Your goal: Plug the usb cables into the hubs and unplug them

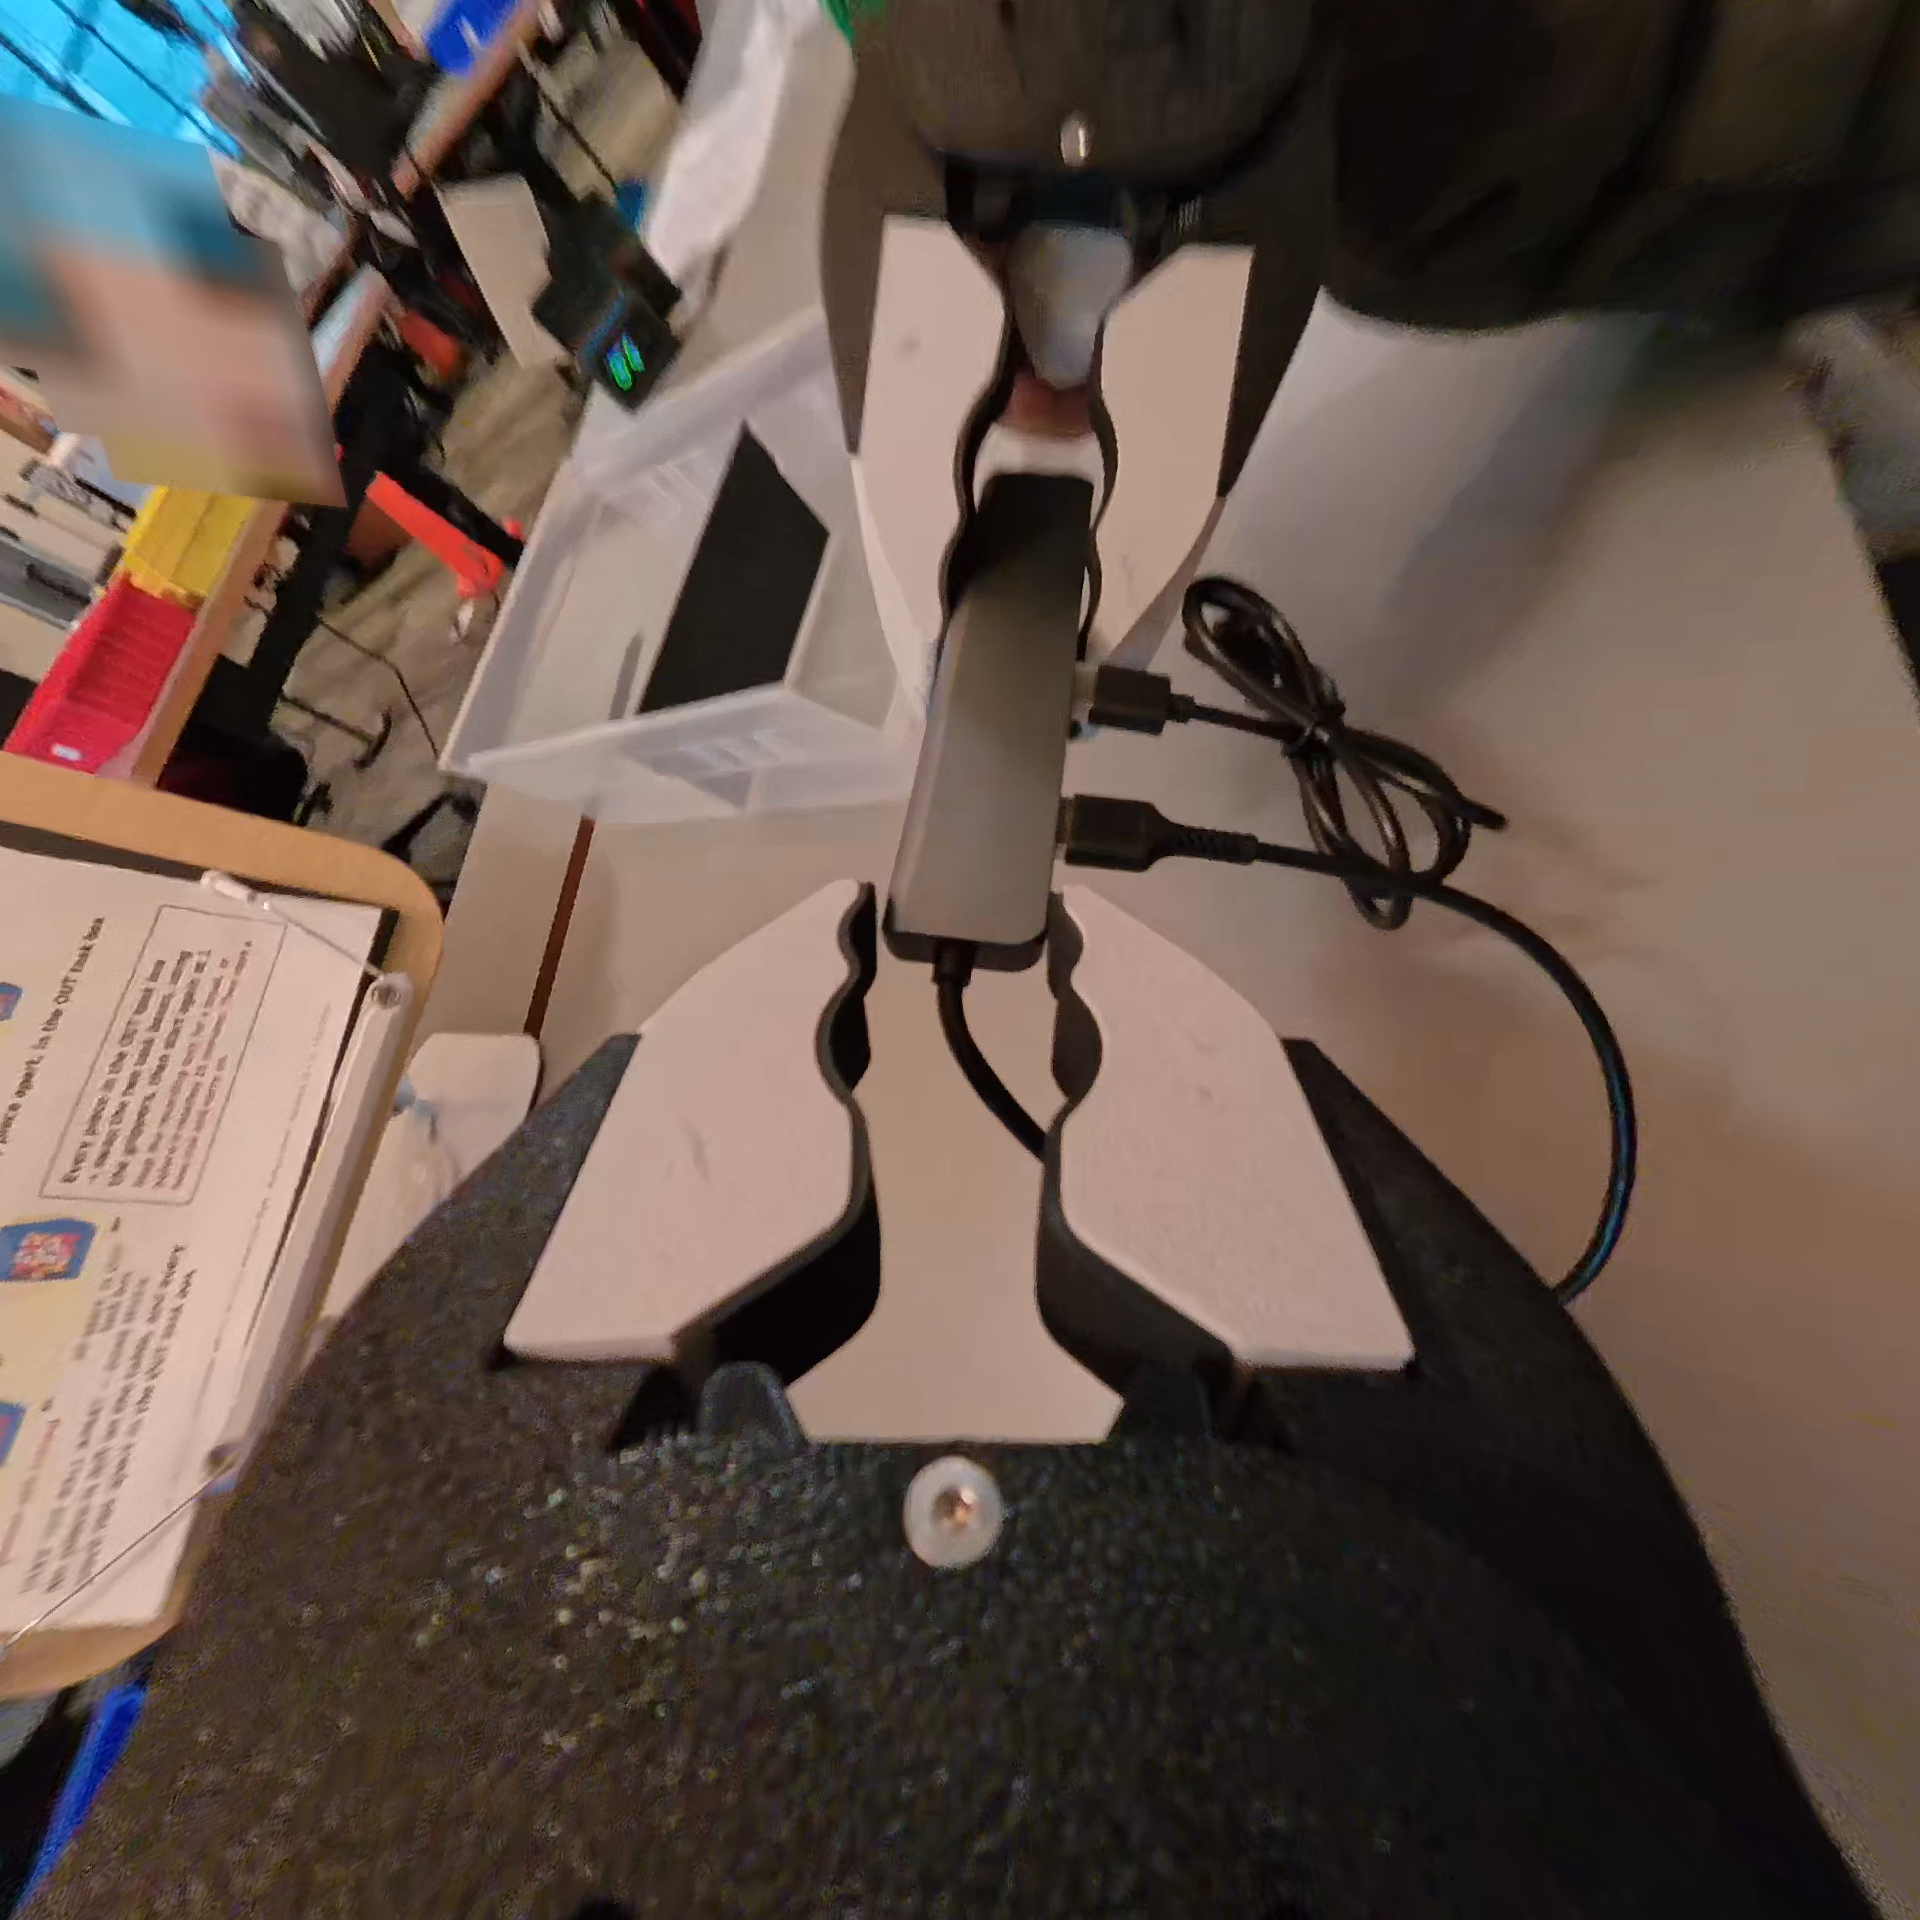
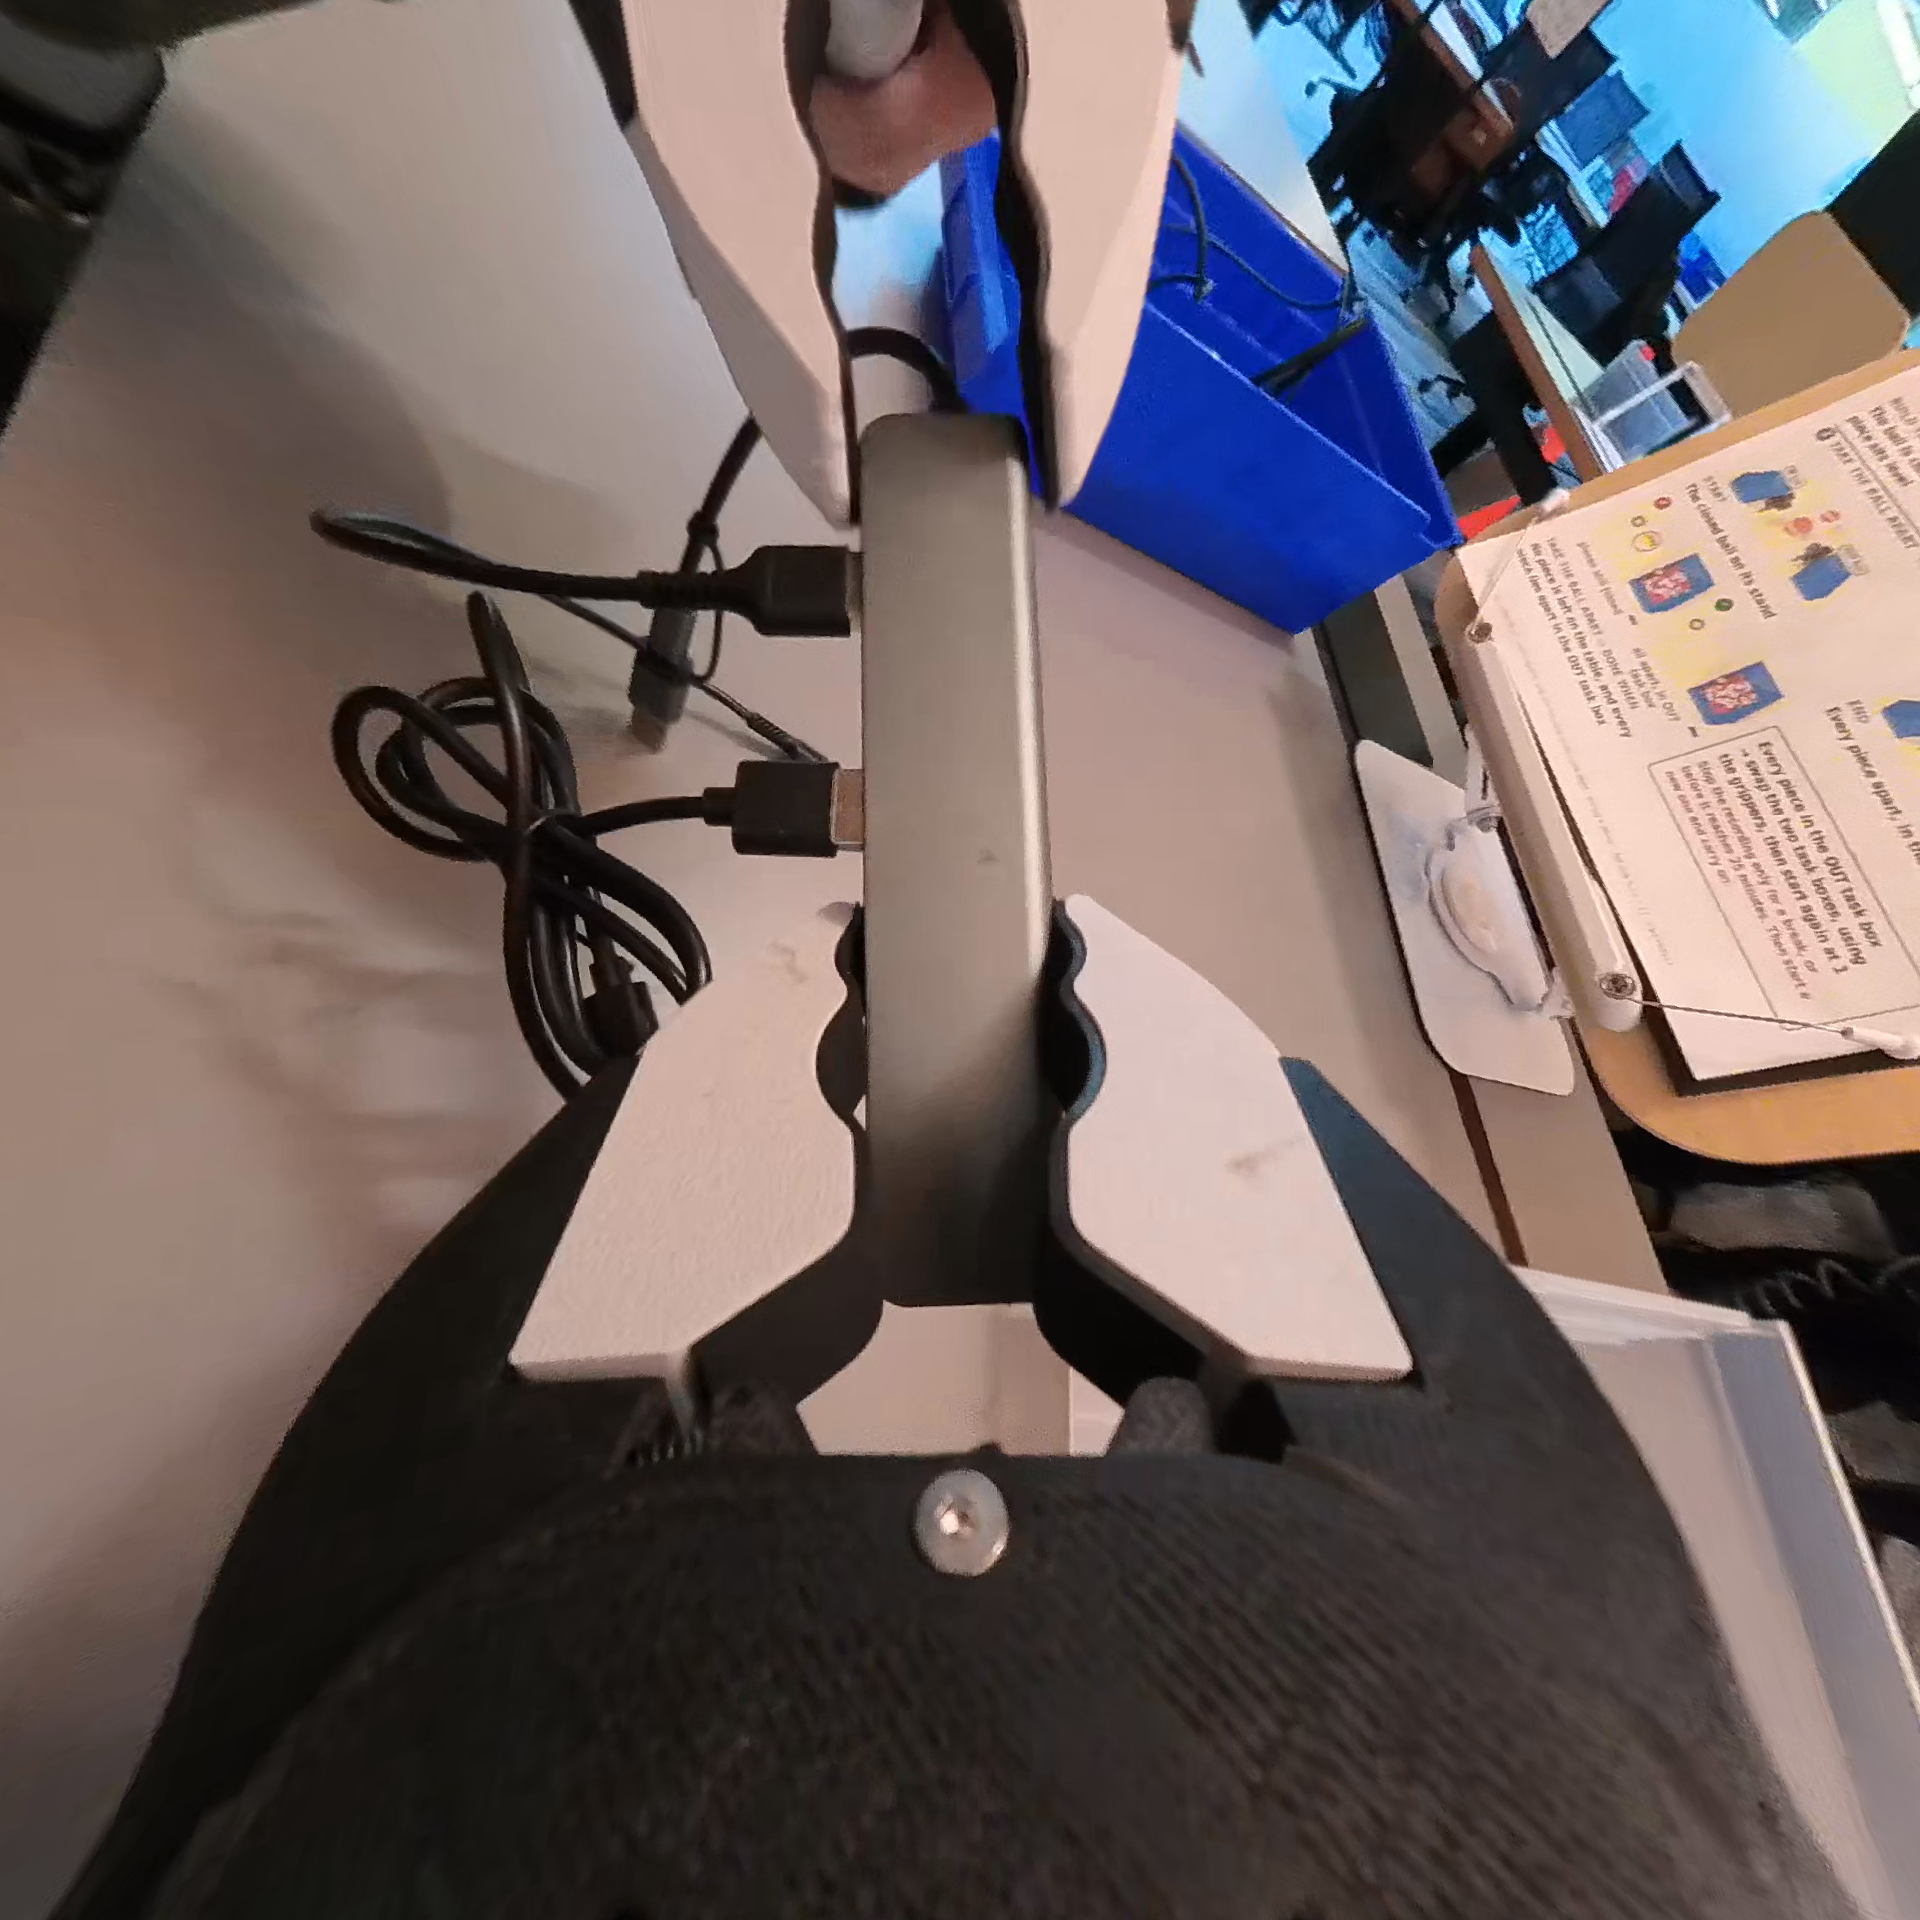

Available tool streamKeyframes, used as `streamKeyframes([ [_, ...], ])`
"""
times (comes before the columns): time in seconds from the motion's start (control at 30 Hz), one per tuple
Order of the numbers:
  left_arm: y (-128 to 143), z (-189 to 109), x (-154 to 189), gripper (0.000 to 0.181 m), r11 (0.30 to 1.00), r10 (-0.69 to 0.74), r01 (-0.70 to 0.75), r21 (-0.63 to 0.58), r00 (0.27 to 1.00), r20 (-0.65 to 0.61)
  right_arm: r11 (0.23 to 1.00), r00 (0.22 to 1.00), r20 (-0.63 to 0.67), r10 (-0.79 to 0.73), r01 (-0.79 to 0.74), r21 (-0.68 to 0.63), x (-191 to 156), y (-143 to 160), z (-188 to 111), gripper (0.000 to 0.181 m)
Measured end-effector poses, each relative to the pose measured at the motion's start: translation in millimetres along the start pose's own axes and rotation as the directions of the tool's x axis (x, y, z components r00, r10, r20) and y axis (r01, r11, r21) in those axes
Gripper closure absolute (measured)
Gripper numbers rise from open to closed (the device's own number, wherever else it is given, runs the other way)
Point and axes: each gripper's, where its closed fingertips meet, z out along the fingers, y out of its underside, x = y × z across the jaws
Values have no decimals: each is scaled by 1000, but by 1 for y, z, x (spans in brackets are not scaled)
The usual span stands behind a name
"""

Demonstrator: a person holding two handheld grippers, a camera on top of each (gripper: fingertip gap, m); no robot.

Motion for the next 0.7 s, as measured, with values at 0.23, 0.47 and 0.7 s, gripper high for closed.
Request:
streamKeyframes([
  [0.23, -25, -23, 0, 133, 924, -210, 223, 312, 975, -75, 973, 993, 70, 93, -105, 204, 0, -13, -18, 150],
  [0.47, -22, -8, 20, 126, 951, -171, 195, 240, 978, -117, 981, 988, 124, 87, -107, 161, -10, -11, -11, 150],
  [0.7, -19, -2, 24, 127, 947, -195, 218, 237, 974, -115, 986, 987, 138, 85, -103, 133, -13, -4, -8, 150],
])
